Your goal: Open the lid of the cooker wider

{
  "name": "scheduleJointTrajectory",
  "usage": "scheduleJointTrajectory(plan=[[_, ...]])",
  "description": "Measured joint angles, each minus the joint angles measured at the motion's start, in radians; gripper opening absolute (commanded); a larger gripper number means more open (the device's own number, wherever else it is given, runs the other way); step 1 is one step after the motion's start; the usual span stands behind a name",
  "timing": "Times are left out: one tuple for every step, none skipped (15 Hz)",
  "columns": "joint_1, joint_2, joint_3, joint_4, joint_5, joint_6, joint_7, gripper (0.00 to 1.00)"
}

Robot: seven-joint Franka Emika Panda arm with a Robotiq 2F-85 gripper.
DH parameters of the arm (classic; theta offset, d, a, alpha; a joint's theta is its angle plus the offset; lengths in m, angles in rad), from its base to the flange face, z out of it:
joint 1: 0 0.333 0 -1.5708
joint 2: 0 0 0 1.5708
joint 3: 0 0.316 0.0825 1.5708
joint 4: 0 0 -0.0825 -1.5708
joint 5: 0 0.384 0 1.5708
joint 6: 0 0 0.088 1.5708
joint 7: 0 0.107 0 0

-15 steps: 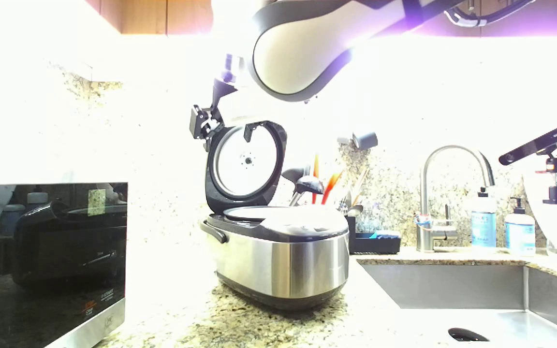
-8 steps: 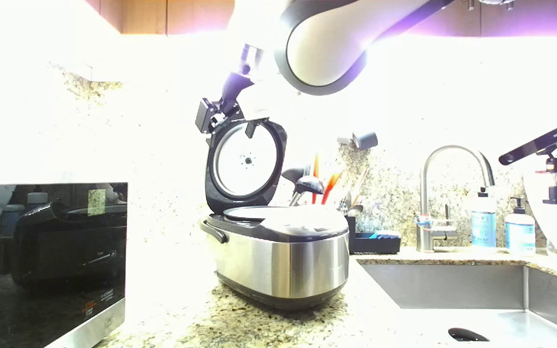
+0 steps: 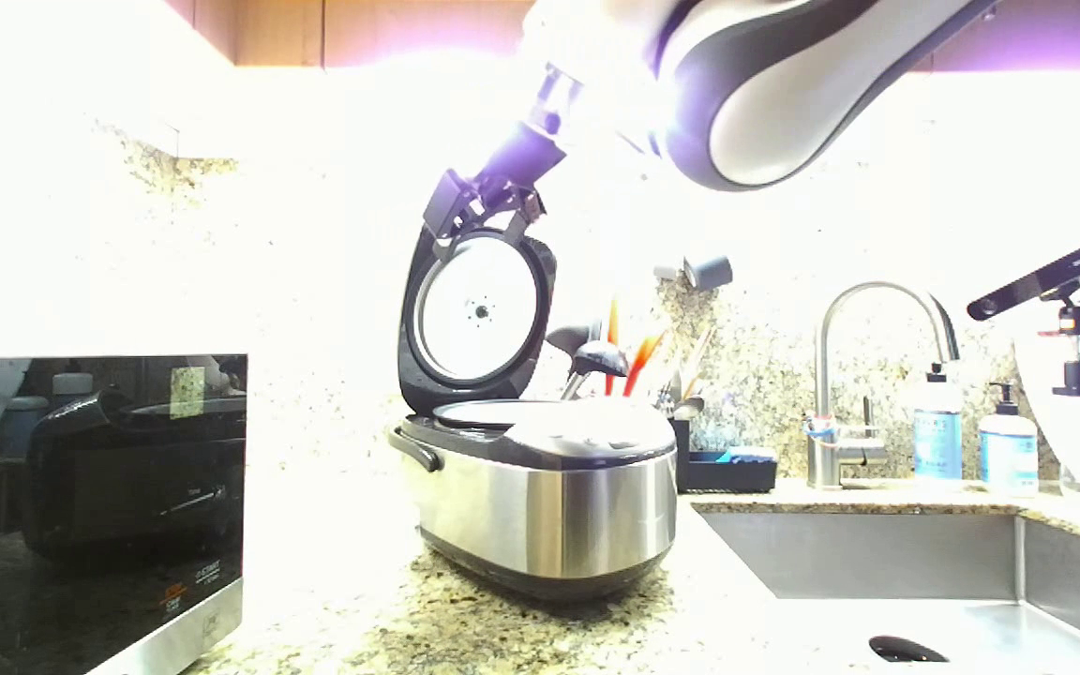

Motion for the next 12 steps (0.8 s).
scheduleJointTrajectory(plan=[[0.018, -0.029, -0.031, -0.048, -0.053, 0.043, 0.049, 1.00], [0.041, -0.059, -0.066, -0.097, -0.112, 0.085, 0.103, 1.00], [0.069, -0.088, -0.106, -0.144, -0.174, 0.124, 0.161, 1.00], [0.101, -0.119, -0.148, -0.189, -0.242, 0.155, 0.220, 1.00], [0.134, -0.149, -0.188, -0.231, -0.311, 0.179, 0.277, 1.00], [0.169, -0.180, -0.226, -0.270, -0.385, 0.197, 0.335, 1.00], [0.203, -0.212, -0.259, -0.305, -0.458, 0.207, 0.391, 1.00], [0.238, -0.247, -0.287, -0.339, -0.537, 0.208, 0.447, 1.00], [0.270, -0.283, -0.309, -0.370, -0.617, 0.208, 0.504, 1.00], [0.301, -0.323, -0.325, -0.402, -0.701, 0.207, 0.562, 1.00], [0.326, -0.365, -0.333, -0.435, -0.782, 0.201, 0.614, 1.00], [0.348, -0.411, -0.335, -0.472, -0.864, 0.191, 0.666, 1.00]])
